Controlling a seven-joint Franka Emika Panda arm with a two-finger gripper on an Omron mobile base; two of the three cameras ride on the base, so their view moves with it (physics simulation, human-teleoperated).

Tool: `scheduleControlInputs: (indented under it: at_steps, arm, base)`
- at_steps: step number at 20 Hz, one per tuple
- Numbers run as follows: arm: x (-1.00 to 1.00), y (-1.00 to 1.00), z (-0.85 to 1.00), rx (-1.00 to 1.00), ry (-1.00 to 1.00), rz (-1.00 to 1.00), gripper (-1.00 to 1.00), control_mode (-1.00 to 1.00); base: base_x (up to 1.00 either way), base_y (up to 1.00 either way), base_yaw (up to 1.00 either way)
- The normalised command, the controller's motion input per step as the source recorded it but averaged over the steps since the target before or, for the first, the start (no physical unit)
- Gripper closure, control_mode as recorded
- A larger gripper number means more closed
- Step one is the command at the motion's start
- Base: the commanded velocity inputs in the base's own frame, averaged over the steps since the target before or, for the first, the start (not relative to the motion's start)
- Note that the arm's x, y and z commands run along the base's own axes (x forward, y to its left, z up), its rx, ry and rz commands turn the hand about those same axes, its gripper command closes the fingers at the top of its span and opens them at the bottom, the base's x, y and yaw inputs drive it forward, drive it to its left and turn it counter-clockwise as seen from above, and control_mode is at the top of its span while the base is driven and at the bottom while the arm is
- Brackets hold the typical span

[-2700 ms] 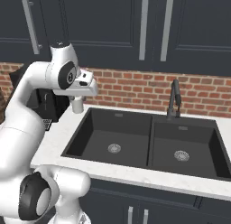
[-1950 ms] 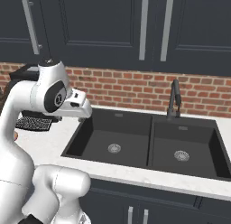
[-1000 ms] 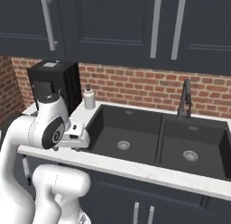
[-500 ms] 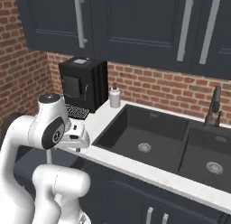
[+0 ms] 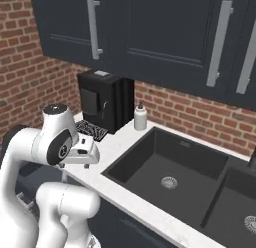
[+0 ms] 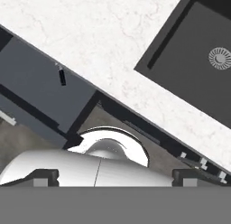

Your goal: Pick the rolling pin from the drawer and place it on the counter.

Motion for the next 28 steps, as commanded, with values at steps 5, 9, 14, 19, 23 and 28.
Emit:
scheduleControlInputs:
  at_steps: [5,9,14,19,23,28]
  arm:
    - [0.0,0.0,0.0,0.0,0.0,0.0,-1.0,1.0]
    - [0.0,0.0,0.0,0.0,0.0,0.0,-1.0,1.0]
    - [0.0,0.0,0.0,0.0,0.0,0.0,-1.0,1.0]
    - [0.0,0.0,0.0,0.0,0.0,0.0,-1.0,-1.0]
    - [0.06,0.26,-0.15,-0.02,0.0,0.0,-1.0,-1.0]
    - [0.35,0.95,-0.47,-0.01,-0.04,-0.11,-1.0,-1.0]
  base:
    - [0.4,-0.55,0.38]
    - [0.0,-0.56,0.39]
    - [0.0,-0.66,0.33]
    - [0.0,-0.42,0.08]
    - [0.0,0.0,0.0]
    - [0.0,0.0,0.0]
